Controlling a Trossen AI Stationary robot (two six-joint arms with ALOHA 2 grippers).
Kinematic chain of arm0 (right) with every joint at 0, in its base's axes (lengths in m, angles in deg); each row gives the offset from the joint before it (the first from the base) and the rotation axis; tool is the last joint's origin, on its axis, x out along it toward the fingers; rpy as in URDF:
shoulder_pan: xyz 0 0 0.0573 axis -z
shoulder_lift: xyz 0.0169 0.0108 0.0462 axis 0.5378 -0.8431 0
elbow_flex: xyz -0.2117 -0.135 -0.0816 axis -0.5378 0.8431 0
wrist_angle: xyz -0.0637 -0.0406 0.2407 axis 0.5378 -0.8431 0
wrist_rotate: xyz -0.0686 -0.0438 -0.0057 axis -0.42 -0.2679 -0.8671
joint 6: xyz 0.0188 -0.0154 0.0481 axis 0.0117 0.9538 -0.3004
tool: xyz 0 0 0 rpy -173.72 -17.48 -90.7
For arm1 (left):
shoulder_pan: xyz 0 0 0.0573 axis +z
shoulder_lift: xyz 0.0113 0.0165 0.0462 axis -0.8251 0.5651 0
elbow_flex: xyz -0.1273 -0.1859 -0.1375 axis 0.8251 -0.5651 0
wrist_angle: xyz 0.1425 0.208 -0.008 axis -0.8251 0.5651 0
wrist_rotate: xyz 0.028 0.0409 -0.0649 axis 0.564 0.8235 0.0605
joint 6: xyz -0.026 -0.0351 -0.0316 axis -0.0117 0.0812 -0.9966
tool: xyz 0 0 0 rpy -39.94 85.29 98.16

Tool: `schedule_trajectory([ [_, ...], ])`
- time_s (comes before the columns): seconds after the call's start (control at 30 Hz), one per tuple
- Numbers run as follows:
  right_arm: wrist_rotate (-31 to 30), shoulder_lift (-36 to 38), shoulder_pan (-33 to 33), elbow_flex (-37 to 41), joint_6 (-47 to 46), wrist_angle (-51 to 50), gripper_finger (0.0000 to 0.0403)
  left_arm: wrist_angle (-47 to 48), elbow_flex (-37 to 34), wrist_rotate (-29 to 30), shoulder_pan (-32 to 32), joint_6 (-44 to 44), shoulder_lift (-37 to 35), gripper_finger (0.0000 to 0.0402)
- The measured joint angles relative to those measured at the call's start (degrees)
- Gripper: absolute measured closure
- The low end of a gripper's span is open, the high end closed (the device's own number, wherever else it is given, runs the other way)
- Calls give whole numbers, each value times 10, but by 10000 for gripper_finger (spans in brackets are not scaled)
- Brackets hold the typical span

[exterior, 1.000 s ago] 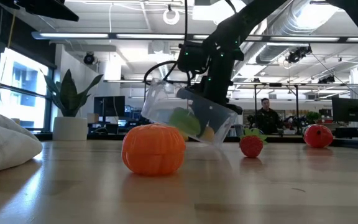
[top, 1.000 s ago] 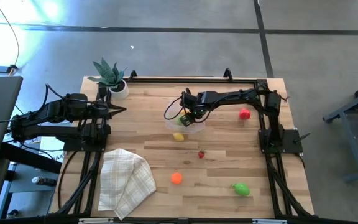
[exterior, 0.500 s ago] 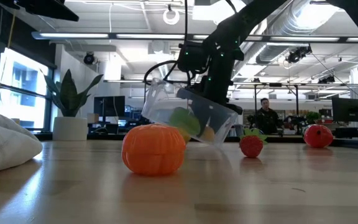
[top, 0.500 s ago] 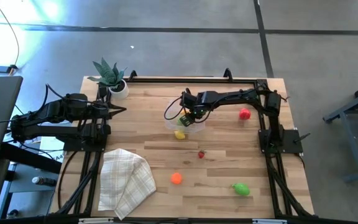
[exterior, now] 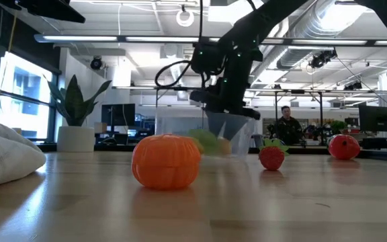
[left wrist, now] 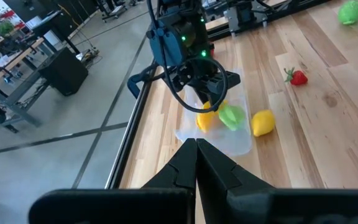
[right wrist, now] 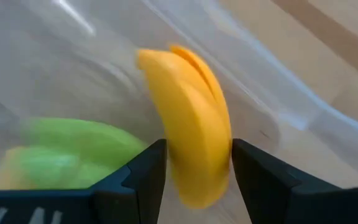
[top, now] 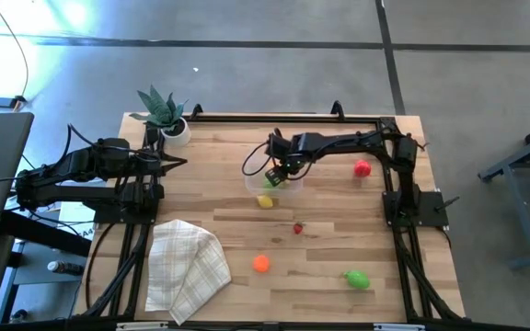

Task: Pick and placing Produce into tupperware
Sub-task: Put the banana into the transparent bin, then put the watermelon into the transparent bin

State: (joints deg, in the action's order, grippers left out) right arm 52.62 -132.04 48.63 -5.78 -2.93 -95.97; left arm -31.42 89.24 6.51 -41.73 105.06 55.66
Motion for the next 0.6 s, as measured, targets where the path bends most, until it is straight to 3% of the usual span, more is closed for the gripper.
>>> schedule_trajectory([
  [0.6, -10, 13, 0, -10, 7, -15, 228, 0, 0, 0, 0, 0, 0, 401],
])
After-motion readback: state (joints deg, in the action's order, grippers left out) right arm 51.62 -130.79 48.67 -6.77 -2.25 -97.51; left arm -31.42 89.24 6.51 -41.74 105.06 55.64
